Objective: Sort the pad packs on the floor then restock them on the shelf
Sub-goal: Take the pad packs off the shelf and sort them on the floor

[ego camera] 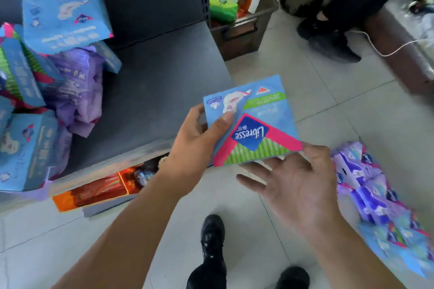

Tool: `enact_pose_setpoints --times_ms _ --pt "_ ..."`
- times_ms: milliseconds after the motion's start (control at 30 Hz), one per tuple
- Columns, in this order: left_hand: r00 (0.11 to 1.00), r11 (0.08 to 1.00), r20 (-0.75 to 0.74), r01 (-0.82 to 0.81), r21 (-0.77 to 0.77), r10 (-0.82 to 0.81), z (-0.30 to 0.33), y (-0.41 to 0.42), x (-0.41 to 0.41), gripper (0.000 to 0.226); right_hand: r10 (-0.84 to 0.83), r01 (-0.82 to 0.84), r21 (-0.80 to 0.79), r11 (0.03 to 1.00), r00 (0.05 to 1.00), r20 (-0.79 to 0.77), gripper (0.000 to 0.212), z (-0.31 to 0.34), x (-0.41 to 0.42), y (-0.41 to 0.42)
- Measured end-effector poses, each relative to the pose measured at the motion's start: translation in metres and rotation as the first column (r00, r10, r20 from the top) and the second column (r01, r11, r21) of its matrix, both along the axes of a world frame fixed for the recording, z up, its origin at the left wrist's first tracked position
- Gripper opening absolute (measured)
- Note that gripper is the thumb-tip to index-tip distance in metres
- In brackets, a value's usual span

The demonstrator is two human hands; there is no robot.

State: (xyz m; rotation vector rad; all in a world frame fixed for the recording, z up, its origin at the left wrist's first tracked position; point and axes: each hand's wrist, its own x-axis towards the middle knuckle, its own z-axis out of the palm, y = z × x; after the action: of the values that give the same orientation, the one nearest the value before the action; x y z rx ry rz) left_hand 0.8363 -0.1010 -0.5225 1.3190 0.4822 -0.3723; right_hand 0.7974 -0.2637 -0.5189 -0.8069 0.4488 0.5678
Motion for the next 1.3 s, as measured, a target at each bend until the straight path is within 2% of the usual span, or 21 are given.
enact_pose_setpoints --times_ms 100,133,200,267,333,400,500,633,667,733,800,833,867,933,1000,1067,1133,1300 --pt "0.996 0.993 -0.001 0.091 0.08 -0.092 -0.002 -0.053 -0.006 0.044 -0.155 0.133 -0.359 0.924 0.987 -0.034 0.024 -0.013 -0.026 -0.053" --pt "0.99 0.984 -0.01 0.141 0.112 -0.141 -0.003 -0.072 -0.01 0.045 -0.224 0.196 -0.427 0.883 0.975 -0.014 0.022 -0.015 -0.035 -0.074" --pt "0.982 0.974 -0.009 0.189 0.129 -0.189 -0.008 -0.113 -0.022 0.044 -0.287 0.256 -0.496 0.83 0.958 0.013 0.03 -0.018 -0.057 -0.117" --pt "0.989 0.985 -0.022 0.148 0.085 -0.147 -0.015 -0.16 -0.04 0.039 -0.298 0.248 -0.475 0.845 0.954 -0.032 0.039 -0.019 -0.083 -0.16" --pt "0.979 0.985 -0.121 0.168 0.028 -0.163 -0.02 -0.211 -0.069 0.038 -0.323 0.256 -0.427 0.867 0.942 -0.091 0.047 -0.019 -0.112 -0.198" --pt "0.925 0.947 -0.212 0.322 -0.011 -0.317 -0.023 -0.259 -0.104 0.039 -0.417 0.338 -0.454 0.824 0.905 -0.083 0.046 -0.021 -0.138 -0.234" --pt "0.826 0.86 -0.269 0.511 -0.012 -0.495 -0.029 -0.32 -0.141 0.037 -0.547 0.415 -0.55 0.724 0.832 -0.093 0.033 -0.027 -0.178 -0.303" --pt "0.783 0.804 -0.268 0.593 0.048 -0.561 -0.047 -0.387 -0.149 0.039 -0.413 0.286 -0.551 0.784 0.903 -0.118 0.036 -0.034 -0.23 -0.385" --pt "0.746 0.769 -0.273 0.638 0.03 -0.608 -0.053 -0.401 -0.15 0.042 -0.366 0.241 -0.544 0.804 0.921 -0.133 0.036 -0.038 -0.241 -0.401" --pt "0.592 0.626 -0.299 0.779 -0.025 -0.749 -0.061 -0.424 -0.153 0.043 -0.313 0.198 -0.497 0.845 0.936 -0.159 0.038 -0.049 -0.259 -0.425" --pt "0.425 0.469 -0.321 0.88 -0.071 -0.846 -0.067 -0.444 -0.161 0.041 -0.386 0.266 -0.477 0.838 0.906 -0.173 0.04 -0.063 -0.273 -0.44" --pt "0.39 0.436 -0.334 0.897 -0.073 -0.858 -0.074 -0.454 -0.165 0.043 -0.476 0.339 -0.488 0.804 0.859 -0.187 0.041 -0.072 -0.279 -0.446" --pt "0.408 0.45 -0.345 0.892 -0.048 -0.845 -0.079 -0.461 -0.167 0.046 -0.561 0.411 -0.491 0.768 0.802 -0.205 0.042 -0.079 -0.284 -0.447" --pt "0.508 0.533 -0.361 0.846 0.036 -0.782 -0.095 -0.474 -0.169 0.047 -0.652 0.491 -0.478 0.729 0.711 -0.264 0.043 -0.092 -0.291 -0.446" --pt "0.56 0.585 -0.387 0.808 0.063 -0.732 -0.114 -0.489 -0.171 0.046 -0.644 0.46 -0.496 0.737 0.699 -0.309 0.042 -0.106 -0.298 -0.444" --pt "0.505 0.547 -0.418 0.837 0.021 -0.756 -0.132 -0.502 -0.175 0.044 -0.656 0.431 -0.546 0.718 0.682 -0.323 0.035 -0.118 -0.305 -0.441" --pt "0.439 0.483 -0.424 0.875 0.003 -0.792 -0.151 -0.516 -0.177 0.042 -0.712 0.444 -0.599 0.667 0.617 -0.336 0.028 -0.133 -0.308 -0.444" --pt "0.35 0.37 -0.411 0.928 0.034 -0.842 -0.187 -0.556 -0.178 0.045 -0.762 0.453 -0.634 0.627 0.526 -0.377 0.029 -0.171 -0.31 -0.468"
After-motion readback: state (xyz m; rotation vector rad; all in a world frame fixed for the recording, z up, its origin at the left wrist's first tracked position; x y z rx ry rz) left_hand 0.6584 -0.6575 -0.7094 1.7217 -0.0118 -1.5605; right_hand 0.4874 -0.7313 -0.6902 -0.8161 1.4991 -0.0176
